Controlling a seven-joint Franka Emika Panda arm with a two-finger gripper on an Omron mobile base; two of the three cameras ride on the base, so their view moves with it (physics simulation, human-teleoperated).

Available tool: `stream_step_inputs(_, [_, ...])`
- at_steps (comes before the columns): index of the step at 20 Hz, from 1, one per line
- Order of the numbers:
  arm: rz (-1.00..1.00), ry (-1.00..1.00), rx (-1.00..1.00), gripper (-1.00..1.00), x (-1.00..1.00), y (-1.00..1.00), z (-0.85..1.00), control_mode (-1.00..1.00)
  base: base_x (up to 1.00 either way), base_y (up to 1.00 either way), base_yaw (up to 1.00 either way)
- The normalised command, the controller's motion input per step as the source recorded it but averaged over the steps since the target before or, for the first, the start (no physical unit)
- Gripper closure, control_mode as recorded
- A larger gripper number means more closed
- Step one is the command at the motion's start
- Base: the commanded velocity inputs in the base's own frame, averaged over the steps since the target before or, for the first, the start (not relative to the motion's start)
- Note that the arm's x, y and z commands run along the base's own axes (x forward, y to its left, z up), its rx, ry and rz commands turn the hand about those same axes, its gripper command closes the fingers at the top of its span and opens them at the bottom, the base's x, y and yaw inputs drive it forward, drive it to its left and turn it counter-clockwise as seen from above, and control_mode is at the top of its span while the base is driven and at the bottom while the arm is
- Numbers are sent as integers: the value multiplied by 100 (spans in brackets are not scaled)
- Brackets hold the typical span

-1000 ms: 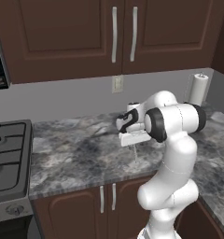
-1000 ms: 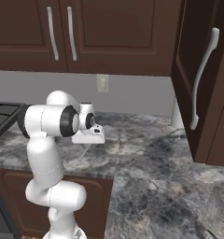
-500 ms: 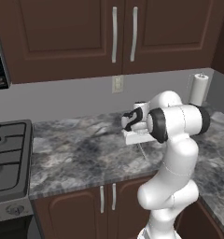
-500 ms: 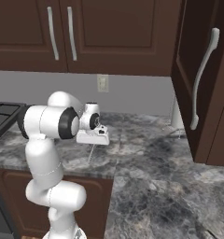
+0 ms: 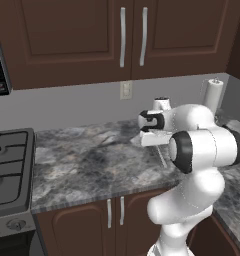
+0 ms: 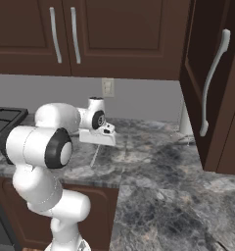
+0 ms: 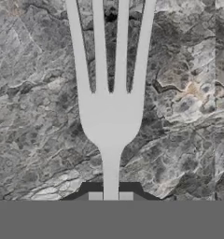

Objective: Take the fork and place it on the left side of the plate. Then take the spoon and place it on the right side of the plate. Make sure they're directly next to the plate.

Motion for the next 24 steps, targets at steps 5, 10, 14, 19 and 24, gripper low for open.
stream_step_inputs(5, [0, -4, 0, 100, -93, -14, 88, -100, 0, 0, 0])
stream_step_inputs(10, [0, -12, 0, 100, -98, -1, 64, -100, 0, 0, 0])
stream_step_inputs(14, [0, -17, 0, 100, -99, 0, 59, -100, 0, 0, 0])
stream_step_inputs(19, [0, -16, -2, 100, -83, 0, 26, -100, 0, 0, 0])
stream_step_inputs(24, [3, -1, -1, 100, -24, 1, 12, -100, 0, 0, 0])
